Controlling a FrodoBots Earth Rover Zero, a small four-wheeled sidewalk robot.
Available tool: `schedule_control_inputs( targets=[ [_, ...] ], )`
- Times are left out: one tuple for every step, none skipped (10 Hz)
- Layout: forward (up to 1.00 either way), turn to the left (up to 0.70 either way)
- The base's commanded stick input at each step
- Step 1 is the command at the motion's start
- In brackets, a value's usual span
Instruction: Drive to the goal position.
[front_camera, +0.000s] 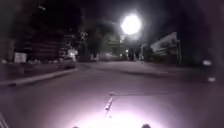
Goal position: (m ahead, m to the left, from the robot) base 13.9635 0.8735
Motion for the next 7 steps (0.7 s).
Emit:
schedule_control_inputs(
  targets=[
    [0.50, -0.50],
    [0.50, -0.40],
    [0.50, -0.04],
    [0.50, 0.00],
    [0.50, 0.00],
    [0.50, 0.00],
    [0.50, 0.00]
  ],
)
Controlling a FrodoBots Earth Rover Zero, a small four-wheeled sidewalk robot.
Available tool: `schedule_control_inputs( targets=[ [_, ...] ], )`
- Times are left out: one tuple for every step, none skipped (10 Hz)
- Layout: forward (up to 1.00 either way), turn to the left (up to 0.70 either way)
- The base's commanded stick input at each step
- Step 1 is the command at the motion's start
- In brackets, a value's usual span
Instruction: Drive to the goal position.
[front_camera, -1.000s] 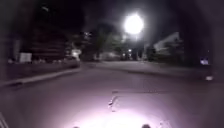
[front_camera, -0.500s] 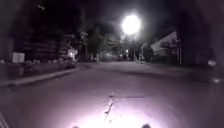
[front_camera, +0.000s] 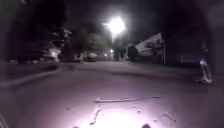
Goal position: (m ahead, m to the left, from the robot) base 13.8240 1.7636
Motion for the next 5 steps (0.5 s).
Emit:
schedule_control_inputs(
  targets=[
    [0.50, 0.00],
    [0.50, 0.00],
    [0.50, 0.00],
    [0.50, 0.00],
    [0.50, 0.00]
  ],
)
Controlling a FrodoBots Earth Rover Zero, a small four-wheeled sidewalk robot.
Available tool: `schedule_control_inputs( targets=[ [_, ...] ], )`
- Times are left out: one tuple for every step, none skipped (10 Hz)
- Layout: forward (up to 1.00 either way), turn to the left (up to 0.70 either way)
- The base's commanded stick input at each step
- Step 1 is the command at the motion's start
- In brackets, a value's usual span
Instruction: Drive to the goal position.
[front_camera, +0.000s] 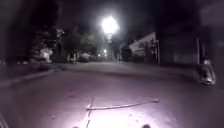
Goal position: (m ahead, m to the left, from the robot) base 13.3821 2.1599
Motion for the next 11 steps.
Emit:
schedule_control_inputs(
  targets=[
    [0.50, 0.00],
    [0.50, 0.00],
    [0.50, 0.00],
    [0.50, 0.00],
    [0.50, 0.00],
    [0.50, 0.00],
    [0.50, 0.00],
    [0.50, 0.00],
    [0.28, 0.00],
    [0.12, 0.00],
    [0.50, 0.00]
  ],
)
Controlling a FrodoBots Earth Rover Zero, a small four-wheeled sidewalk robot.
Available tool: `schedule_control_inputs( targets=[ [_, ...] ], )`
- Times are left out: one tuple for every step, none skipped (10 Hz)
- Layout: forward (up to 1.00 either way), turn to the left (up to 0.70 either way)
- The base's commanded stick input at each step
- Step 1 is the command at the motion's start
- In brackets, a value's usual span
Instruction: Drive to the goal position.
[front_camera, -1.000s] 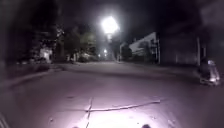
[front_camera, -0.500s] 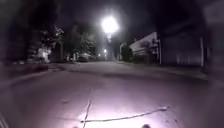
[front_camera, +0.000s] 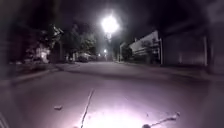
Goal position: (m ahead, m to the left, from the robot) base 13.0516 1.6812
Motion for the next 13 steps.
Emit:
schedule_control_inputs(
  targets=[
    [0.50, 0.00],
    [0.50, 0.00],
    [0.50, 0.00],
    [0.50, 0.00],
    [0.22, 0.00],
    [0.50, 0.00],
    [0.50, 0.00],
    [0.50, 0.00],
    [0.50, 0.00],
    [0.50, 0.00],
    [0.50, 0.00],
    [0.38, 0.00],
    [0.50, 0.00]
  ],
)
